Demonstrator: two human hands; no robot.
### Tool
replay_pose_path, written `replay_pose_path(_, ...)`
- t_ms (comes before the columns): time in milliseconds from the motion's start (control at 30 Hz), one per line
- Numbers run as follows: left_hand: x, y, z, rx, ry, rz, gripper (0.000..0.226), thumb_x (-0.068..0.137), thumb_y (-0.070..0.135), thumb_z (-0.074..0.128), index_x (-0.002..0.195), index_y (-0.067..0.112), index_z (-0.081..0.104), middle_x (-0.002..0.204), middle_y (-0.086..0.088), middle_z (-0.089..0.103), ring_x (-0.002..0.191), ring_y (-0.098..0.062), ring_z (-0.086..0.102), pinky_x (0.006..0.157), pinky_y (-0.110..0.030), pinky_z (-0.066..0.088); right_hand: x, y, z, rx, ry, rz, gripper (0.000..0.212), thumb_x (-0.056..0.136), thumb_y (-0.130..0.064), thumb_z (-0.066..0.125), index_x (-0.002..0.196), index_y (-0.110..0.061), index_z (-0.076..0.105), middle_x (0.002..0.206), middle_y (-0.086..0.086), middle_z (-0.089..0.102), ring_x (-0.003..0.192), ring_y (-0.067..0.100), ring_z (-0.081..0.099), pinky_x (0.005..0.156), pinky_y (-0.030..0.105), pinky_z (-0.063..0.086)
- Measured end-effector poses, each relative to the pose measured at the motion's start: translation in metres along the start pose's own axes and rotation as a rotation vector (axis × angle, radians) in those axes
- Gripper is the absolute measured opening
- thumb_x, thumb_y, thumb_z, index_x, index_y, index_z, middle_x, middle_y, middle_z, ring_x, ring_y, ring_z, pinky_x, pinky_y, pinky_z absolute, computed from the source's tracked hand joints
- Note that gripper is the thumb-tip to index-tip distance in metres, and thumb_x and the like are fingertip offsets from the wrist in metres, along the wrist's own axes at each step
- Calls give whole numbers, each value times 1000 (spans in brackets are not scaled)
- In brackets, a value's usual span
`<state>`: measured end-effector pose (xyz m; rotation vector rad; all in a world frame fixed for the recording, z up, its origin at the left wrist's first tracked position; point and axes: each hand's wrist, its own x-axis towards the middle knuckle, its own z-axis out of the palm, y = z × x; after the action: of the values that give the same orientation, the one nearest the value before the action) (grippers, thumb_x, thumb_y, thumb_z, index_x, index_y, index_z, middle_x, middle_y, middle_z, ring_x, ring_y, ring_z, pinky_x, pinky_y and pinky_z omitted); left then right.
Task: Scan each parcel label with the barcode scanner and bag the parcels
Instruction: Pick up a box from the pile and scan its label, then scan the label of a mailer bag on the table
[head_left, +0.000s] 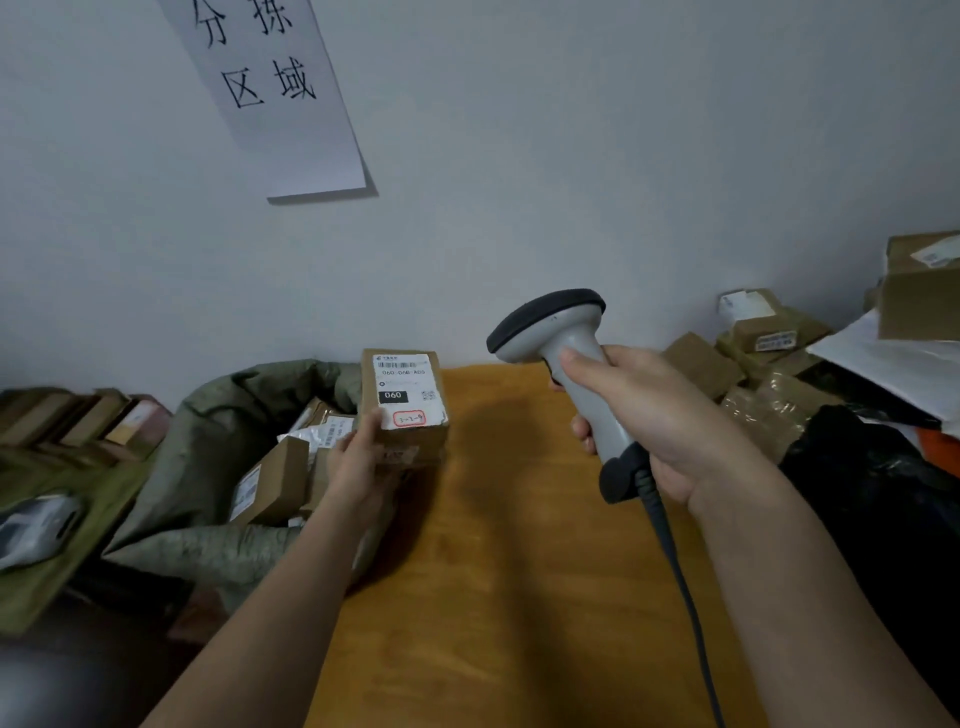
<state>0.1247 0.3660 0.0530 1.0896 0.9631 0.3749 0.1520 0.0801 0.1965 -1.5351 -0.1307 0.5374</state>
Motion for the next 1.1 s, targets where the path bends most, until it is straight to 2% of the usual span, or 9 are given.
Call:
replay_pose_path(133,24,34,-37,2,236,213,61,85,32,72,136,10,46,121,-10,60,100,-23,63,79,-33,55,11,13,32,-57,-54,25,28,97,-34,59,105,-8,63,85,7,56,52,8,54,51,26,46)
replay_pose_path(267,70,64,-71,88,368,330,63,78,30,80,131,12,52,135,-9,51,113,-22,59,67,-20,53,29,17,66,-88,-9,35,25,96,-33,60,104,-10,63,86,5,55,52,8,55,51,25,46)
replay_pose_path(400,117,81,-97,207,327,350,60,67,37,87,120,22,61,138,-9,43,115,-24,58,87,-37,56,51,22,114,-71,30,63,26,97,-31,60,106,-7,62,93,8,55,53,9,54,53,28,45)
replay_pose_path(500,143,87,-103,385,285,440,58,69,38,86,121,22,63,138,-7,30,122,-25,47,99,-42,50,63,28,145,-88,32,92,26,98,-31,59,106,-6,61,82,7,54,52,10,53,53,27,45)
replay_pose_path(567,156,85,-102,686,212,453,57,73,40,82,124,23,62,142,-10,24,131,-33,33,107,-45,40,69,34,159,-111,37,115,26,98,-31,58,106,-6,60,71,5,53,52,11,52,53,27,44)
replay_pose_path(667,174,69,-103,1131,5,297,58,77,52,74,128,26,60,145,-15,21,134,-40,20,114,-47,25,76,40,170,-130,73,144,27,99,-30,57,106,-4,60,73,6,50,49,8,52,50,25,44)
replay_pose_path(733,179,57,-99,1191,-46,278,53,80,54,70,126,29,62,146,-17,21,136,-42,19,116,-50,20,79,42,170,-150,99,158,28,98,-29,57,106,-2,60,76,7,48,48,7,52,49,24,44)
replay_pose_path(900,183,43,-75,1269,35,420,37,85,49,64,110,22,68,149,-18,17,135,-43,18,116,-52,13,84,41,155,-133,177,154,29,97,-29,59,107,-3,62,78,8,50,51,8,54,50,24,45)
replay_pose_path(1100,170,38,-49,1348,69,529,40,88,38,62,121,17,57,146,-18,18,134,-43,19,116,-53,13,75,40,116,-70,269,153,36,97,-28,59,113,5,59,74,9,51,52,10,54,49,24,46)
